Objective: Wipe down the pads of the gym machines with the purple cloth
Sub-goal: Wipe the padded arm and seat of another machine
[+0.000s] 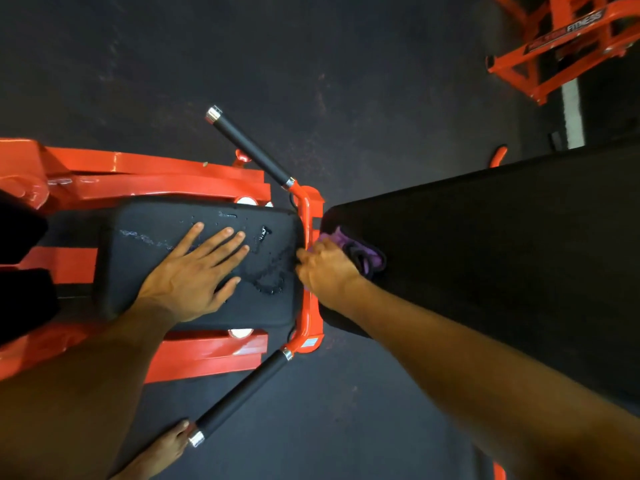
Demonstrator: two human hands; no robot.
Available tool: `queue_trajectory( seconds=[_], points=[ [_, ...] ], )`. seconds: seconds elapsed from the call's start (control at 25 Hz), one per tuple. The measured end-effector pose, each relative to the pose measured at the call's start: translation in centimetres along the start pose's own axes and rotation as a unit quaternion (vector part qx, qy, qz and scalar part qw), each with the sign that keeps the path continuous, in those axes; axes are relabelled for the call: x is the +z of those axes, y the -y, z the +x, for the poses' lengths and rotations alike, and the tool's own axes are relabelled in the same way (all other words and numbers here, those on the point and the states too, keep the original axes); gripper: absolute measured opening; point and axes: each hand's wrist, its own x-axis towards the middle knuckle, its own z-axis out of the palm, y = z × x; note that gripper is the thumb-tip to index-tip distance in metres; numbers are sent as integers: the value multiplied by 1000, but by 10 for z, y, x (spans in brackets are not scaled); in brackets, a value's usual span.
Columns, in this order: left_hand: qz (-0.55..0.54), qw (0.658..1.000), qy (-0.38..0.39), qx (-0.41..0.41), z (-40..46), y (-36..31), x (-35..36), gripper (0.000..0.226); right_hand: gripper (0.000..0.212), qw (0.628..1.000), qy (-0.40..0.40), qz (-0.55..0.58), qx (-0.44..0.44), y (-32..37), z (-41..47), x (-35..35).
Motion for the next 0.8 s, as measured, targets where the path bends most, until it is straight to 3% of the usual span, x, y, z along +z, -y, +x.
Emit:
queue_trajectory(
  seconds=[0.12, 0.28, 0.4, 0.52, 0.64, 0.76, 0.8],
  points=[
    [-1, 1000, 2, 3, 0, -4, -1, 67, 36, 998, -10, 47, 47, -22, -54, -9],
    [2, 1000, 0, -1, 1, -3, -4, 67, 35, 985, -80, 42, 149, -70, -11, -23],
    [11, 1000, -8, 4, -1, -4, -2, 66, 27, 995, -29, 53, 81, -30, 34, -8],
    [5, 1000, -11, 8, 3, -2, -3, 66, 28, 992, 44, 118, 5, 7, 19, 9],
    [6, 1000, -7, 2, 1, -1, -2, 67, 26, 980, -14, 197, 18, 25, -55, -2],
    [-7, 1000, -8, 1, 1, -3, -5, 68, 46, 976, -145, 129, 101, 4, -152, -24],
    [-10, 1000, -9, -1, 2, -3, -5, 68, 51, 971, -154, 112, 147, -6, -180, -28]
  ],
)
